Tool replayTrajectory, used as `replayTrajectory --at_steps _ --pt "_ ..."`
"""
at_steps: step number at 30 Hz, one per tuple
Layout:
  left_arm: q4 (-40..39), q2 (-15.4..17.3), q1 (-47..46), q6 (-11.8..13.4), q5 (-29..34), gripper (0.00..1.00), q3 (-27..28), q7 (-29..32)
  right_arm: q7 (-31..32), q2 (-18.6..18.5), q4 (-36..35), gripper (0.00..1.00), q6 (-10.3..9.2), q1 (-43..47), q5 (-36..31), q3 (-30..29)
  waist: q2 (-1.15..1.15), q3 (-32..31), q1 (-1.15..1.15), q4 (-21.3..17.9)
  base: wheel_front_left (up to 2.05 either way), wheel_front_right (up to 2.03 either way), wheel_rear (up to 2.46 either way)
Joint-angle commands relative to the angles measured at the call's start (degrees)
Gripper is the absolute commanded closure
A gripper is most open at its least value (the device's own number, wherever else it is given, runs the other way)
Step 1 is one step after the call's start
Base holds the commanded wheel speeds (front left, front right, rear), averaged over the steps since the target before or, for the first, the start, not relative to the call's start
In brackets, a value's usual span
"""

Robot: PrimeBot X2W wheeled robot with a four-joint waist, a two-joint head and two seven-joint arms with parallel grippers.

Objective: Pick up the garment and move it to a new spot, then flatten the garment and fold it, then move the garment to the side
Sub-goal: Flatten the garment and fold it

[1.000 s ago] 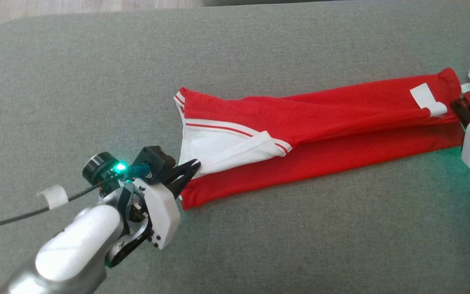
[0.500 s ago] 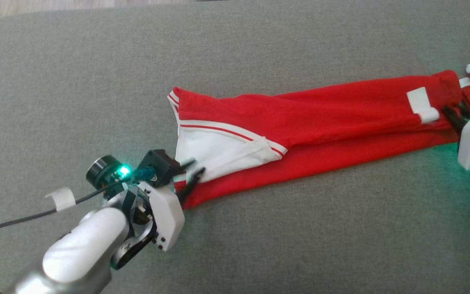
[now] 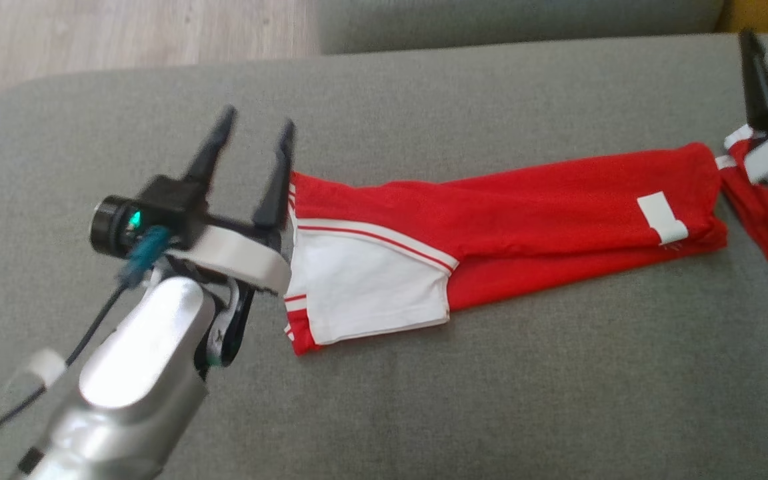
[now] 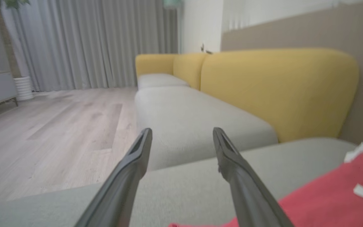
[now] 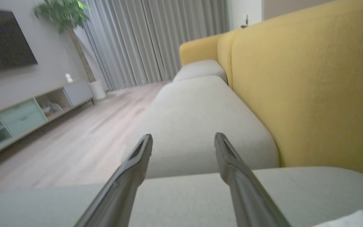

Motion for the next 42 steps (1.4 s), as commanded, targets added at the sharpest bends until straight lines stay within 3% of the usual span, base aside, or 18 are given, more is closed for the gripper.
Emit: replayTrajectory --at_steps 1,4,9,14,18,30,42 --pt "-0.9 0.6 -1.3 1.0 -0.9 0.00 3.7 -2.2 -2.0 0.8 -2.0 0.00 -0.04 0.5 -0.5 -1.0 0.00 -1.2 0.00 -0.1 0.00 0.00 0.00" --pt "1.1 -1.0 1.5 2.5 -2.8 0.00 6.2 -5.0 -4.7 4.8 -3.1 0.00 -0.04 2.5 -3.3 -4.6 0.00 -2.6 0.00 -0.4 0.00 0.00 0.00" --pt "3.0 -3.8 6.5 4.0 -3.0 0.00 10.1 -7.4 -5.5 11.2 -6.7 0.00 -0.04 10.3 -13.8 -12.1 0.00 -4.4 0.00 -0.4 0.00 0.00 0.00" --pt "0.6 -6.8 13.4 3.0 1.2 0.00 15.9 -7.5 -5.6 20.1 -13.3 0.00 -0.04 22.3 -23.6 -22.0 0.00 -5.3 0.00 -0.5 0.00 0.00 0.00" --pt "-0.5 -9.1 18.9 0.1 5.8 0.00 18.1 -7.5 -5.6 25.5 -16.5 0.00 -0.04 29.6 -27.9 -26.1 0.00 -5.1 0.00 -0.8 0.00 0.00 0.00" --pt "0.3 -13.8 19.9 -4.9 12.6 0.00 23.4 -7.5 -5.5 27.8 -19.7 0.00 -0.04 31.1 -32.9 -28.1 0.00 -1.4 0.00 -1.2 0.00 0.00 0.00" --pt "1.7 -15.4 17.1 -7.8 15.6 0.00 24.7 -7.5 1.1 27.9 -7.9 0.00 -0.04 21.2 -47.1 -47.9 0.00 4.2 0.00 1.3 0.00 0.00 0.00"
